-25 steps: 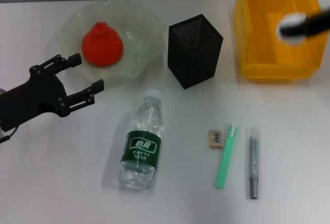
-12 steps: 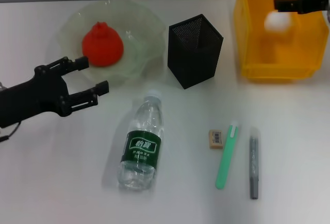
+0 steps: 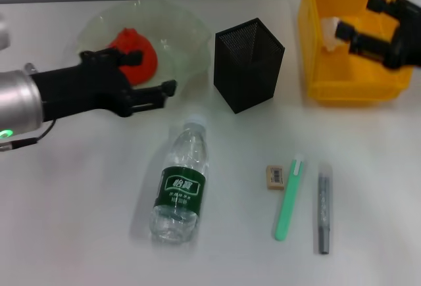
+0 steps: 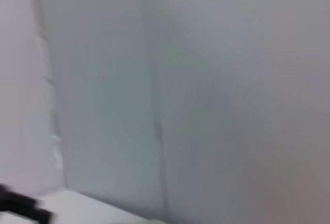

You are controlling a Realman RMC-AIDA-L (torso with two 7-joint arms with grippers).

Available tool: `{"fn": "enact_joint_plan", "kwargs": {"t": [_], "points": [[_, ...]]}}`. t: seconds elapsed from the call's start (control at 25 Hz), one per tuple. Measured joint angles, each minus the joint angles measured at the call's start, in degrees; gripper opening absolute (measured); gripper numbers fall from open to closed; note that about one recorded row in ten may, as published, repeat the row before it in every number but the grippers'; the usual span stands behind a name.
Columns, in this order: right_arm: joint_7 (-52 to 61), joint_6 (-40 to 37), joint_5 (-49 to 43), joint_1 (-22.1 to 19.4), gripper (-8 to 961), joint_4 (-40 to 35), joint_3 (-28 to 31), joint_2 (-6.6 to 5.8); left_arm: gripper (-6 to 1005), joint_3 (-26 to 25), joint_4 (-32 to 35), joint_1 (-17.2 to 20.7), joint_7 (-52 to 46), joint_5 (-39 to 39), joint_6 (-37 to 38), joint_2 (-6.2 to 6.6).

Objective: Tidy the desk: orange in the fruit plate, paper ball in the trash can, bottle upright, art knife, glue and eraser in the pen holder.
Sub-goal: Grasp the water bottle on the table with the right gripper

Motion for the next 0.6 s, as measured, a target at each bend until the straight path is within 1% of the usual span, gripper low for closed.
{"fn": "enact_joint_plan", "kwargs": {"t": [0.08,0.12,0.16,0.2,0.28,0.4,0.48,0.52,0.6], "points": [[-11.93,-6.45,5.64,-0.73,841,8.36,0.25,-0.08,753,3.41,4.71,0.25,-9.7,7.2,-0.94,-0.02],[-16.03,-8.84,6.94,-0.79,841,12.03,0.4,-0.13,752,5.73,7.37,0.03,-16.05,12.37,-1.07,-0.05],[-18.72,-10.4,7.31,-0.81,841,14.65,0.51,-0.15,752,7.96,9.25,-0.44,-21.64,16.84,-1.03,-0.03],[-22.09,-11.88,7.49,-0.62,841,18.44,0.61,-0.22,751,9.55,10.54,-0.82,-25.48,19.76,-0.96,-0.1],[-27.24,-13.08,7.56,-0.11,840,23.65,0.7,-0.26,749,13.06,12.36,-2.49,-34.57,26.38,-0.2,-0.13],[-34.05,-13.35,7.54,1.05,840,30.08,0.41,-0.26,746,16.42,12.7,-6.14,-45.05,33.22,1.99,-0.28],[-37.24,-13.18,7.46,2.26,840,33.52,0.24,-0.25,744,18.57,11.28,-9.31,-50.69,37.18,3.09,-0.37],[-38.32,-13.01,7.43,3.12,840,35.25,0.26,-0.26,744,19.31,10.41,-10.75,-52.29,38.47,3.3,-0.37],[-39.63,-12.72,7.43,4.74,840,37.92,0.31,-0.33,742,19.73,7.2,-13.19,-53.02,38.58,3.04,-0.42]]}}
